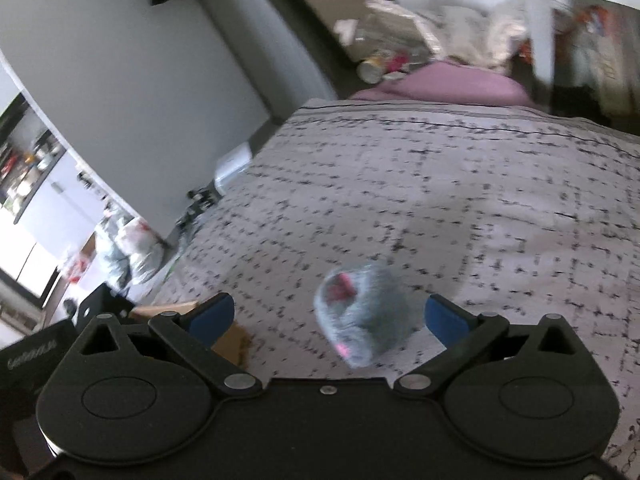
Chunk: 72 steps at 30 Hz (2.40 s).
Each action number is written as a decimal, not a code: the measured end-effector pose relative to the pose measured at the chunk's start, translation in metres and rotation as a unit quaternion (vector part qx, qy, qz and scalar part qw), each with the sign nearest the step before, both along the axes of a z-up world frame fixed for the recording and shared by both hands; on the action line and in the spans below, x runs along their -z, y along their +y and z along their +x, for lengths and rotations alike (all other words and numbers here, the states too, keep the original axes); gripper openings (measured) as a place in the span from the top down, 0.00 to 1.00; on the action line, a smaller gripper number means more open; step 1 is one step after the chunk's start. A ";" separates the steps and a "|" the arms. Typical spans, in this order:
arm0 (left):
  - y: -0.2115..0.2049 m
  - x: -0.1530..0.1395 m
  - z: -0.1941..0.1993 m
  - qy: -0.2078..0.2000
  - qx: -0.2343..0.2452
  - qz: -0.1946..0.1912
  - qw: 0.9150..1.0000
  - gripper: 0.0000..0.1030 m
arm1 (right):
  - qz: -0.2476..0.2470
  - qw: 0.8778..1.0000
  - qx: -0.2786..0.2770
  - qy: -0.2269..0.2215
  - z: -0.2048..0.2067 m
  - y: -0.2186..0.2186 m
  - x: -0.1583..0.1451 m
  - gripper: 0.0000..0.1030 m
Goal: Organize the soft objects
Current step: 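Move the right tool to the grey mouse plush and grasp it, then lift the grey mouse plush with the right tool and carry it over the box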
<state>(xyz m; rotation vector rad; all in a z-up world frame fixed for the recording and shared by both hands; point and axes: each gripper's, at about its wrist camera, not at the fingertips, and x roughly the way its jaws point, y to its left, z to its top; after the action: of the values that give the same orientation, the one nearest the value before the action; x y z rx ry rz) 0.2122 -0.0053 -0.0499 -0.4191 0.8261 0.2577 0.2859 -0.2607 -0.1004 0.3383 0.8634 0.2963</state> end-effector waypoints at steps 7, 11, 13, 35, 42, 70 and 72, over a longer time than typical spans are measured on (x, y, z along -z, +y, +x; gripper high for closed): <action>-0.020 0.015 0.020 0.012 0.029 -0.014 0.999 0.15 | 0.028 0.999 0.031 0.026 0.015 -0.014 0.013 0.06; -0.027 0.026 0.035 0.020 0.033 -0.033 0.999 0.16 | 0.038 0.998 0.036 0.040 0.024 -0.015 0.022 0.08; -0.031 0.029 0.042 0.022 0.040 -0.038 0.998 0.18 | 0.049 0.997 0.040 0.048 0.029 -0.016 0.025 0.10; -0.048 0.102 0.109 0.085 0.030 -0.123 0.988 0.57 | 0.112 0.978 0.081 0.156 0.079 -0.015 0.091 0.40; -0.050 0.123 0.121 0.099 0.006 -0.153 0.983 0.65 | 0.102 0.975 0.086 0.178 0.089 -0.009 0.109 0.50; -0.017 0.060 0.072 0.022 -0.064 -0.202 0.977 0.78 | 0.199 0.976 -0.022 0.082 0.065 0.010 0.063 0.67; -0.011 0.049 0.065 0.011 -0.066 -0.198 0.978 0.78 | 0.209 0.975 -0.036 0.072 0.060 0.013 0.057 0.67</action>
<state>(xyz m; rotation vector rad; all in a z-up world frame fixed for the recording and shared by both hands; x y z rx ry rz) 0.2776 -0.0165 -0.0992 -0.8486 0.8745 0.2209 0.3462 -0.2481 -0.1570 0.7273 0.9562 0.5280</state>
